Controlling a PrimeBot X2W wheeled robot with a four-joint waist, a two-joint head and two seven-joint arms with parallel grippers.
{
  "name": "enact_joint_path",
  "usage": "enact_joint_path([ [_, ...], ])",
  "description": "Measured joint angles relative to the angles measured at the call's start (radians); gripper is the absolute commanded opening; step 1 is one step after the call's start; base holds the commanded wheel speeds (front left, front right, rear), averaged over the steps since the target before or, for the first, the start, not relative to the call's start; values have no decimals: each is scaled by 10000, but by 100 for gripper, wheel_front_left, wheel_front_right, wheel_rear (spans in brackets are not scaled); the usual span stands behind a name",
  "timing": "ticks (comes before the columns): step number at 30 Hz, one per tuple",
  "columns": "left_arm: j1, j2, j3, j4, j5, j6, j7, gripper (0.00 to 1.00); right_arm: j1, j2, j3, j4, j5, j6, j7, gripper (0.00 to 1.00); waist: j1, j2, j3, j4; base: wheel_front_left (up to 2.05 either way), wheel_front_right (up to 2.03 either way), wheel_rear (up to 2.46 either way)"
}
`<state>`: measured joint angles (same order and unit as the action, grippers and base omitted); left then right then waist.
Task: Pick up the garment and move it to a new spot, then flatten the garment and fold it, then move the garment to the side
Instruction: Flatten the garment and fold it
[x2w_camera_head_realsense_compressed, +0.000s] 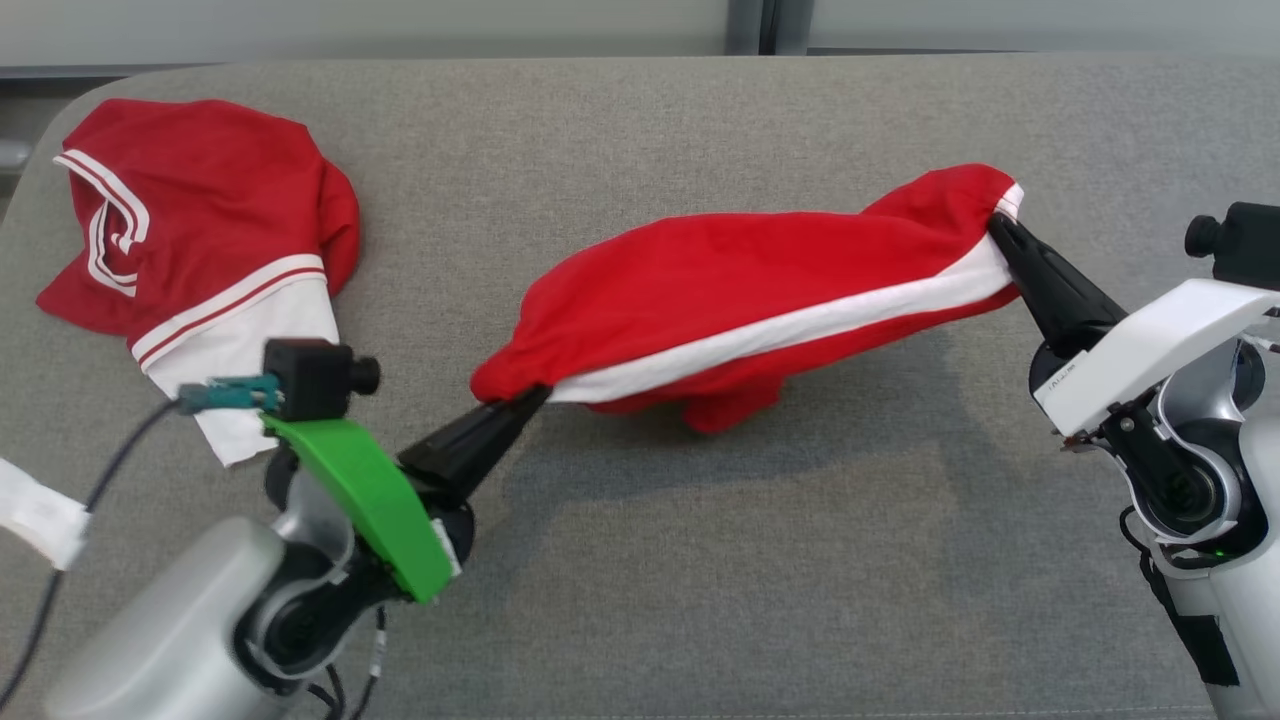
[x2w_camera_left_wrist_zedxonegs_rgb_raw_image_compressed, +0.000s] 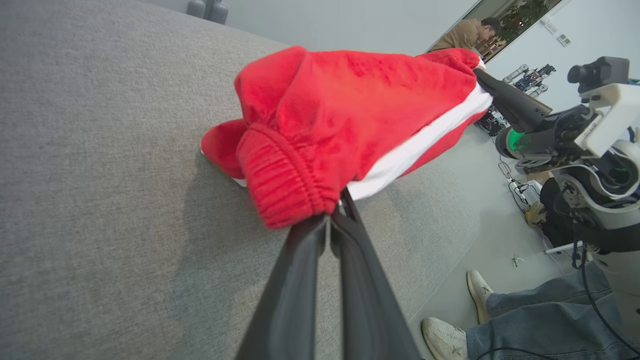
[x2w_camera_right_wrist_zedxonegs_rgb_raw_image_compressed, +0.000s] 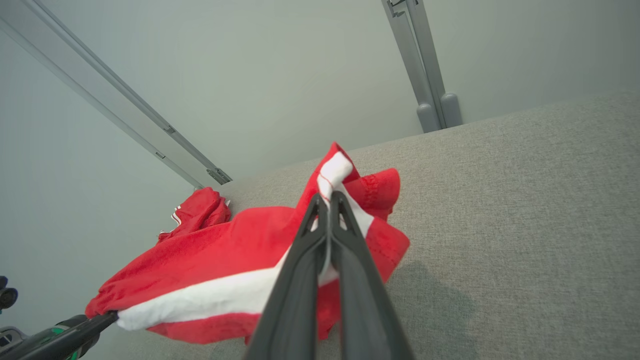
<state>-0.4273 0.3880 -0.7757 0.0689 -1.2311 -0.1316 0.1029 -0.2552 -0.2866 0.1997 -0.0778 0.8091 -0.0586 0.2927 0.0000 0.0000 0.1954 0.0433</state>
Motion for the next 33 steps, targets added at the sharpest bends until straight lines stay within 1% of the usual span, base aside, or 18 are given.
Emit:
enact_joint_path([
  [2, -182, 719, 311, -851, -157, 0, 347, 0, 18, -36, -15, -376, 94, 123, 44, 0, 0, 0, -105, -41, 0, 0, 0],
  [3, -274, 1346, 550, -1628, -454, 0, 790, 0, 136, -79, -48, -798, 290, 247, 88, 0, 0, 0, -190, -124, 0, 0, 0],
  [7, -344, 2351, 890, -3035, -1294, 0, 1758, 0, 808, -176, -38, -1709, 844, 635, 247, 0, 0, 0, -340, -351, 0, 0, 0],
  [9, -376, 2792, 959, -3793, -1639, 0, 2305, 0, 1105, -171, 10, -2355, 1243, 867, 341, 0, 0, 0, -410, -493, 0, 0, 0],
  [10, -399, 3009, 976, -4148, -1916, 0, 2594, 0, 1217, -155, -10, -2727, 1400, 926, 339, 0, 0, 0, -444, -570, 0, 0, 0],
  [12, -428, 3398, 1091, -4851, -2452, 12, 3087, 0, 1379, -167, -219, -3457, 1724, 936, 339, 0, 0, 0, -507, -737, 0, 0, 0],
  [13, -446, 3595, 1200, -5233, -2742, 105, 3340, 0, 1475, -224, -360, -3810, 1829, 932, 355, 0, 0, 0, -533, -825, 0, 0, 0],
  [16, -658, 4165, 1586, -6228, -3452, 675, 3983, 0, 1956, -416, -740, -4813, 2355, 775, 686, 0, 0, 0, -554, -1096, 0, 0, 0],
  [20, -1590, 4865, 2508, -6870, -4061, 1446, 4533, 0, 2444, -527, -1170, -5528, 2989, 357, 1072, 0, 0, 0, -331, -1330, 0, 0, 0],
  [22, -2180, 5041, 2963, -6813, -4487, 1791, 4750, 0, 2384, -514, -1325, -5611, 3258, 161, 1223, 0, 0, 0, -134, -1400, 0, 0, 0],
  [25, -2936, 5055, 3266, -6132, -5116, 2247, 5193, 0, 1740, -401, -1319, -5260, 3392, -291, 1532, 0, 0, 0, 234, -1447, 0, 0, 0],
  [27, -3318, 5014, 3204, -5459, -5242, 2376, 5536, 0, 825, 35, -1306, -4675, 3490, -665, 1616, 0, 0, 0, 503, -1454, 0, 0, 0],
  [29, -3684, 4893, 3001, -4700, -5244, 2424, 5843, 0, -243, 531, -1273, -3904, 3444, -855, 1659, 0, 0, 0, 771, -1455, 0, 0, 0],
  [31, -4102, 4688, 2683, -3948, -4974, 2464, 5996, 0, -1467, 1024, -1197, -3070, 3085, -853, 1636, 0, 0, 0, 1047, -1451, 0, 0, 0],
  [33, -4655, 4451, 2416, -3354, -4176, 2464, 6021, 0, -2914, 1712, -1181, -2311, 2552, -849, 1292, 0, 1, 0, 1326, -1440, 0, 0, 0],
])
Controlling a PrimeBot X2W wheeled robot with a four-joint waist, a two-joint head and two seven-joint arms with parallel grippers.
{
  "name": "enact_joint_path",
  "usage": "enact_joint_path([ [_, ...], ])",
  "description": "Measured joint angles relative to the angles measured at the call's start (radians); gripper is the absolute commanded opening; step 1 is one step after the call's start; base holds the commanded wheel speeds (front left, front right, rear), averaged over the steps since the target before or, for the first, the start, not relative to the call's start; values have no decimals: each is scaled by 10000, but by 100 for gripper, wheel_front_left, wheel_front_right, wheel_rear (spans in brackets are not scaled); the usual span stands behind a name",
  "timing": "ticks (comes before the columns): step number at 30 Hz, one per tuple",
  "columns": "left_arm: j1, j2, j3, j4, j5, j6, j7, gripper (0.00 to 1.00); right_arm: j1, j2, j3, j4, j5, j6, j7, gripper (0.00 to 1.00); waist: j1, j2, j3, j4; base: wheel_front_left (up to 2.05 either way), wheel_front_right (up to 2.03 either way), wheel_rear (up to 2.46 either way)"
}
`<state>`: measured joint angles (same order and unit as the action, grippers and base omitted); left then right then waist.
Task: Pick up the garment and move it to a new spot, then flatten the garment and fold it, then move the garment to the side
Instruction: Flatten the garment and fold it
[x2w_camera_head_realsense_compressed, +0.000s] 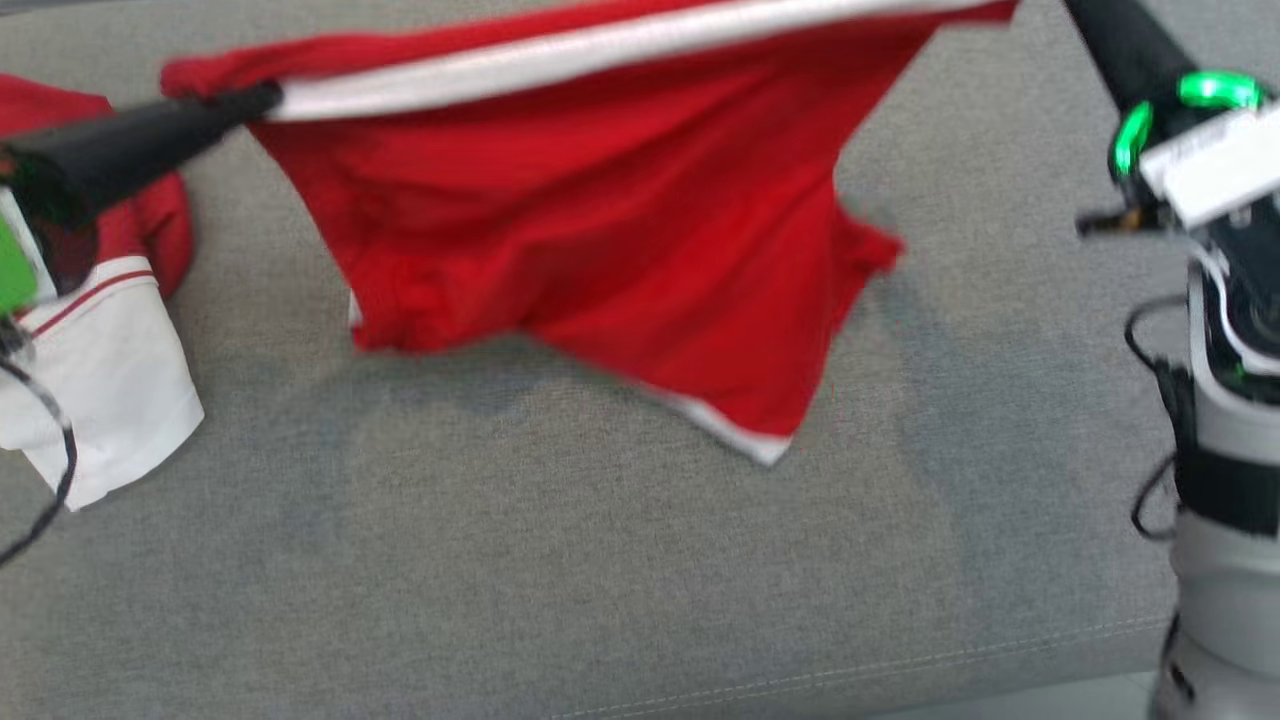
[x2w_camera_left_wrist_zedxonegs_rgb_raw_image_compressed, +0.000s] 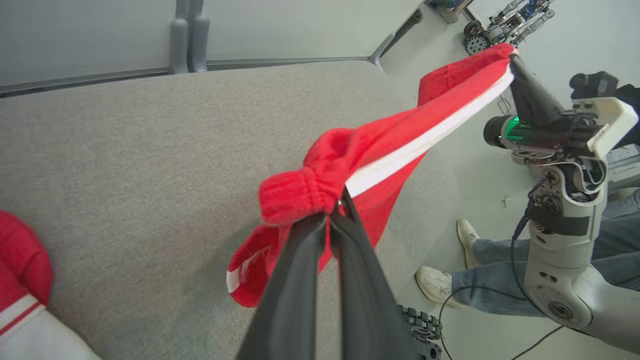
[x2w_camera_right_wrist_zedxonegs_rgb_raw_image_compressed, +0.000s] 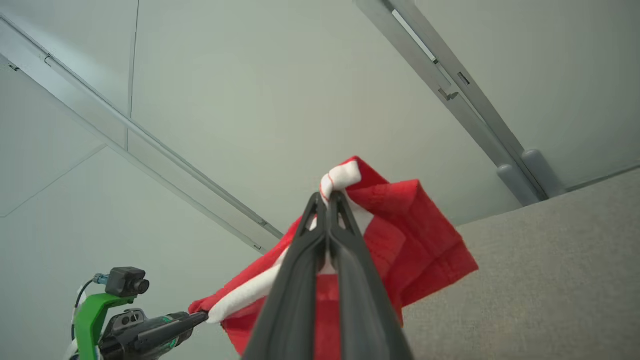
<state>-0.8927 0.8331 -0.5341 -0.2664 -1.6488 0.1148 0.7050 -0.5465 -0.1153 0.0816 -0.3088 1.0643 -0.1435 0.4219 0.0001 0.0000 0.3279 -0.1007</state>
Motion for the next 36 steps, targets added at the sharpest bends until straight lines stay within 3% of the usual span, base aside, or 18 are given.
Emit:
enact_joint_path([
  [3, -1338, -650, 136, 694, 1496, -2, -719, 0, -2374, 1321, -364, 800, -926, 46, -943, 0, 0, 0, 418, 12, 0, 0, 0],
  [6, -2444, -1135, 351, 825, 2305, -13, -1285, 0, -3577, 1787, -658, 1085, -1582, 54, -1607, 0, 1, -1, 700, 5, 0, 0, 0],
  [9, -3696, -1952, 483, 800, 3154, -263, -2069, 0, -4968, 1074, -909, 1156, -1969, 111, -2196, 0, 0, 0, 1119, -33, 0, 0, 0],
  [12, -3740, -2491, -12, 648, 3747, -748, -2537, 0, -5172, 554, -821, 1085, -2015, 109, -2529, 0, 0, 1, 1543, -77, 0, 0, 0],
  [15, -2575, -2581, -571, 752, 4311, -1101, -3173, 0, -3936, 539, -278, 1158, -1914, 109, -2543, 0, 0, 0, 1969, -115, 0, 0, 0],
  [19, 221, -2562, -1151, 1887, 4562, -1398, -4393, 0, -647, 589, 194, 2031, -1685, 107, -2911, 0, 1, 0, 2515, -170, 0, 0, 0],
  [23, 2609, -2709, -1918, 2961, 5003, -2057, -5503, 0, 2346, 761, 199, 3154, -1542, 119, -3538, 0, 1, 0, 2724, -247, 0, 0, 0],
  [32, 3511, -3250, -2270, 3528, 4995, -2305, -6905, 0, 3834, 817, 65, 3417, -675, 798, -4412, 0, -1, 0, 1936, -238, 0, 0, 0],
  [36, 4258, -3494, -2466, 3511, 4870, -2370, -7380, 0, 4392, 825, -21, 3593, -700, 938, -4637, 0, -1, 0, 1407, -142, 0, 0, 0],
])
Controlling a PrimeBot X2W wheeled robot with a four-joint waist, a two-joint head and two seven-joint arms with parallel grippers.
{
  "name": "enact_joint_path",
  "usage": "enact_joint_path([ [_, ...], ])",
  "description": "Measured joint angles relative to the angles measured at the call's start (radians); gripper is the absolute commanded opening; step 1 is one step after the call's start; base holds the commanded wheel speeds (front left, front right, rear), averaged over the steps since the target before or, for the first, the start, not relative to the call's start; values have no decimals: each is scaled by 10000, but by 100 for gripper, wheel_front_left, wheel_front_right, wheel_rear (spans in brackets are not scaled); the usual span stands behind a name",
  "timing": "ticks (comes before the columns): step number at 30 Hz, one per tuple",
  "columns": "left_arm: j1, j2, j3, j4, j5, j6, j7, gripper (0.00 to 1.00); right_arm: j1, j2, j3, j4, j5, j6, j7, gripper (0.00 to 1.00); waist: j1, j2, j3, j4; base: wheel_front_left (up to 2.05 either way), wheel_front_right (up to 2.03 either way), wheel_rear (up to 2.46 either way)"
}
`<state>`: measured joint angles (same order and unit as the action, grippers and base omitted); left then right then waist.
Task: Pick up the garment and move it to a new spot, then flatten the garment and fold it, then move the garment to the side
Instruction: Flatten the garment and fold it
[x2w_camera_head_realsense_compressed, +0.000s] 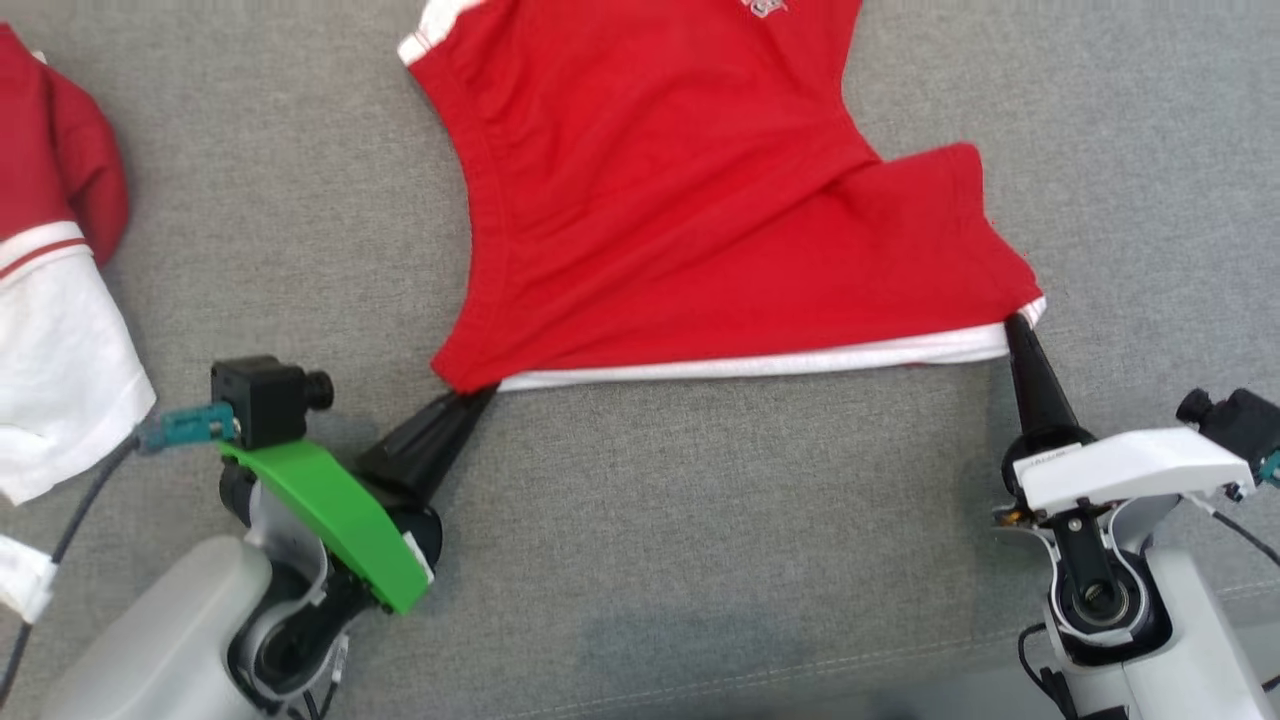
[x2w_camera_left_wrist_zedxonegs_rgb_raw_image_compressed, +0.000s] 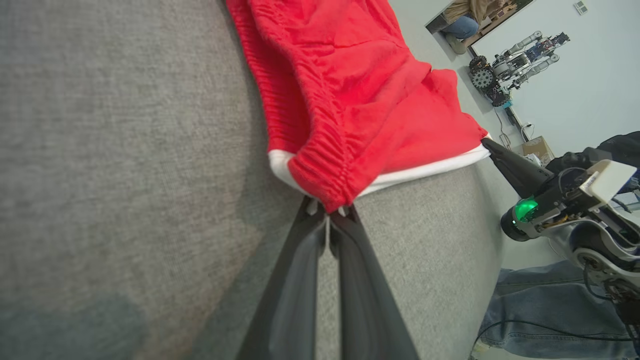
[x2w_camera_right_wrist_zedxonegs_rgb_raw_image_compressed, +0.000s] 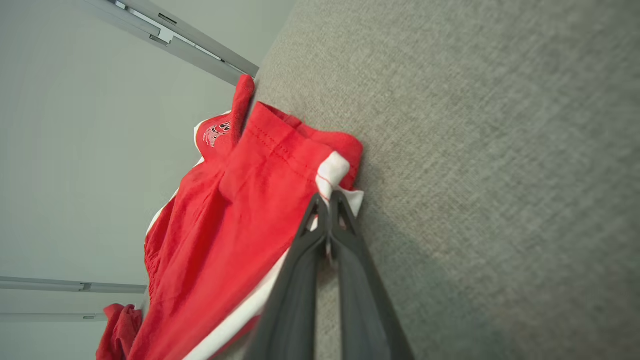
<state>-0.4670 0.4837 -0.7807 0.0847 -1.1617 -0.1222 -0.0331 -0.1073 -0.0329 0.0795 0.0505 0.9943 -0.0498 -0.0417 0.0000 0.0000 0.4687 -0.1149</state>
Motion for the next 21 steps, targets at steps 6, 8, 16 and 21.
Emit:
enact_joint_path([
  [6, 1239, -203, -263, -54, -182, -4, -497, 0, 646, -52, 35, 25, -316, 211, -221, 0, 0, 0, -740, 191, 0, 0, 0],
  [8, 1500, -399, -272, -19, -391, -4, -671, 0, 804, -305, 119, 13, -662, 221, -293, 0, 0, 0, -917, 310, 0, 0, 0],
  [16, 1642, -809, -343, 681, -644, -6, -1039, 13, 1211, -936, 744, 98, -1965, 221, -443, 0, 0, 0, -1335, 947, 0, 0, 0],
  [21, 1792, -748, -399, 1011, -675, -4, -1162, 41, 1298, -1005, 980, 219, -2307, 198, -483, 0, 0, 0, -1639, 1069, 0, 0, 0],
])
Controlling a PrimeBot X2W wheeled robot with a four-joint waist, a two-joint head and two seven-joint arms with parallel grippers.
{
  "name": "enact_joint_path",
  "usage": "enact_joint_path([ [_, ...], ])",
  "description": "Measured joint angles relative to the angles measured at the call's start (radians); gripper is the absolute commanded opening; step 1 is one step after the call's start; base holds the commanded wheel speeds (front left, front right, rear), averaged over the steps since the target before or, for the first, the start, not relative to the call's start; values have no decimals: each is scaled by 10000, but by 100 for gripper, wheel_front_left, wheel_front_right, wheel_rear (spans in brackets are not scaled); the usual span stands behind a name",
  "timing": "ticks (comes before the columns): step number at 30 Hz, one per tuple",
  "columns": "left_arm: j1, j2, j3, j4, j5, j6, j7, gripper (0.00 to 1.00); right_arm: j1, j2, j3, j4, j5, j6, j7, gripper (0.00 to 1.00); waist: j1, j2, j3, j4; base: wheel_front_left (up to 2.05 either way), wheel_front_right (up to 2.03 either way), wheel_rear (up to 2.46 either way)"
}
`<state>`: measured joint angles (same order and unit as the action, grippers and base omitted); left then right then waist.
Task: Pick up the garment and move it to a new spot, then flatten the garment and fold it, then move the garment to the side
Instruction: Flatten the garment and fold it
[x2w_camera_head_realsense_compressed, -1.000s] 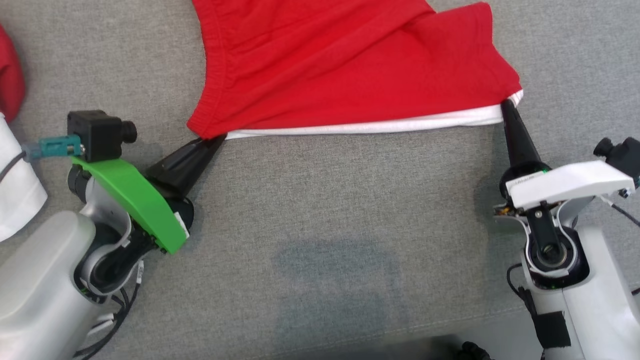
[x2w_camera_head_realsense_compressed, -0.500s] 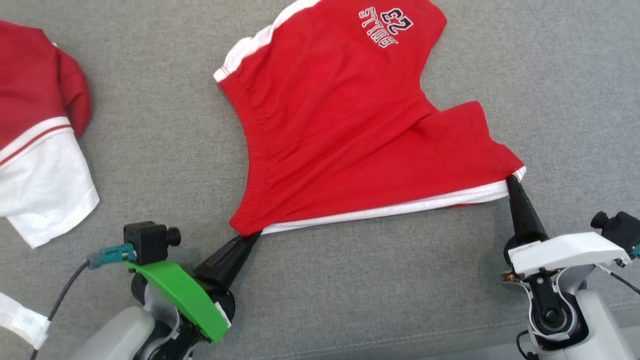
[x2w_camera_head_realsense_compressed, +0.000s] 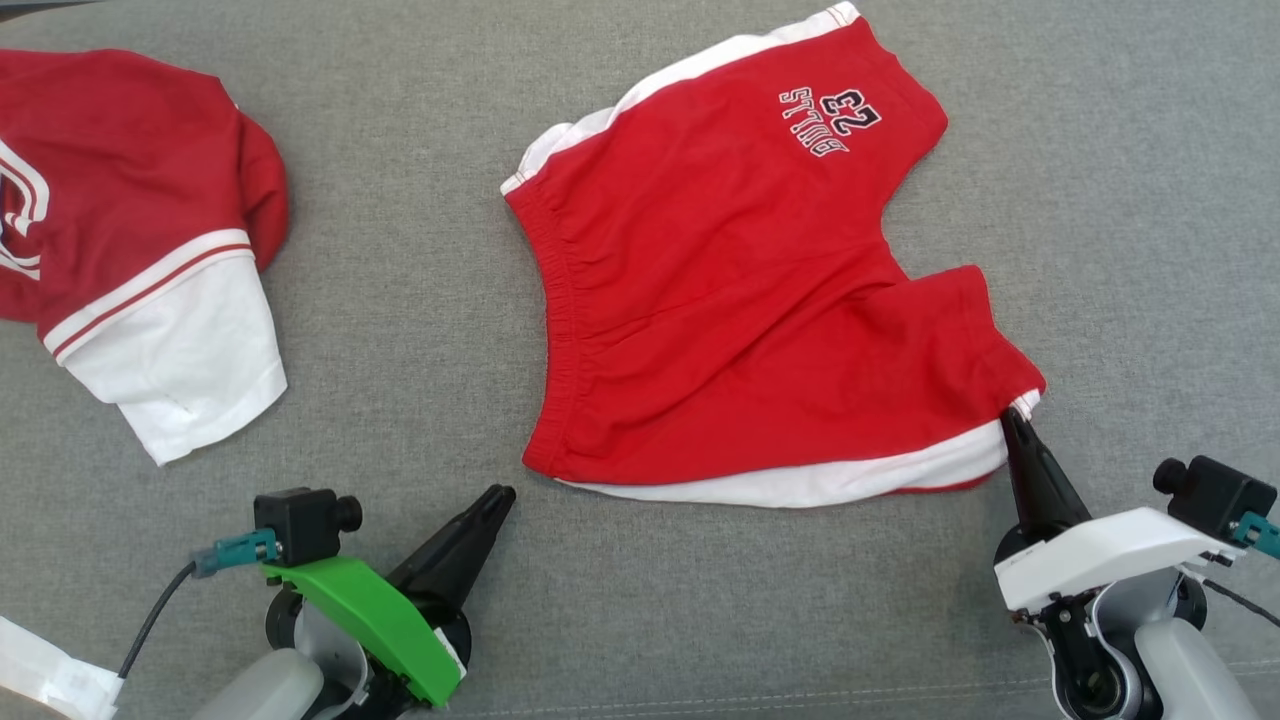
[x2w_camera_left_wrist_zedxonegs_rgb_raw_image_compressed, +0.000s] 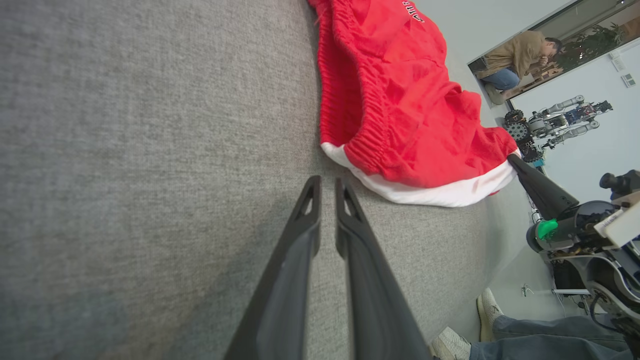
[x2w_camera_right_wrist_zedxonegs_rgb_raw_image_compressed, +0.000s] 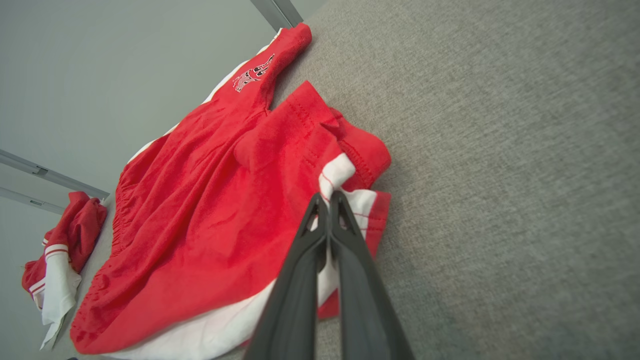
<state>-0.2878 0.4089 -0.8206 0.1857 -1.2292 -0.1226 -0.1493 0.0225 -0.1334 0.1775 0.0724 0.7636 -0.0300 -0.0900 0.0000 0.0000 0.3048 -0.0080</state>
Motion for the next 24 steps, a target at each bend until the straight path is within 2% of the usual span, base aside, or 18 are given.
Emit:
enact_joint_path([
  [1, 0, 0, -90, 36, 12, 0, 6, 44, 78, -10, -4, 10, -42, -58, -35, 0, 0, 0, -47, 8, 0, 0, 0],
  [2, 2, -8, -153, 77, 27, 0, 4, 47, 121, 0, 10, 46, -69, -73, -36, 5, 0, 0, -91, 13, 0, 0, 0],
  [3, 3, -23, -167, 146, 29, -2, 0, 62, 164, 12, 35, 96, -86, -82, -44, 16, 0, 0, -129, 11, 0, 0, 0],
  [4, 9, -61, -180, 305, 29, -2, -12, 67, 217, 23, 63, 192, -199, -161, -109, 40, 0, 0, -213, -6, 0, 0, 0],
  [5, 10, -67, -192, 322, 29, -2, -12, 82, 244, 17, 59, 215, -282, -173, -167, 100, 0, 0, -256, -20, 0, 0, 0],
  [6, 10, -79, -201, 328, 29, -2, -13, 95, 267, 10, 59, 226, -341, -176, -213, 100, 0, 0, -296, -35, 0, 0, 0],
  [7, 10, -98, -213, 336, 33, -2, -54, 100, 277, 8, 58, 253, -359, -240, -242, 100, 0, 0, -337, -50, 0, 0, 0],
  [10, 10, -105, -224, 403, 138, -2, -242, 100, 288, -86, 52, 372, -600, -328, -351, 100, 0, 0, -465, -85, 0, 0, 0],
  [21, 364, -42, 276, 598, 1080, 12, -991, 100, 679, -1231, 15, 546, -2395, -533, -1106, 100, 0, 0, -1152, -145, 0, 0, 0],
  [24, 685, -13, 625, 594, 1388, 249, -1026, 100, 882, -1338, 12, 447, -2823, -686, -1233, 100, 0, 0, -1427, -137, 0, 0, 0],
])
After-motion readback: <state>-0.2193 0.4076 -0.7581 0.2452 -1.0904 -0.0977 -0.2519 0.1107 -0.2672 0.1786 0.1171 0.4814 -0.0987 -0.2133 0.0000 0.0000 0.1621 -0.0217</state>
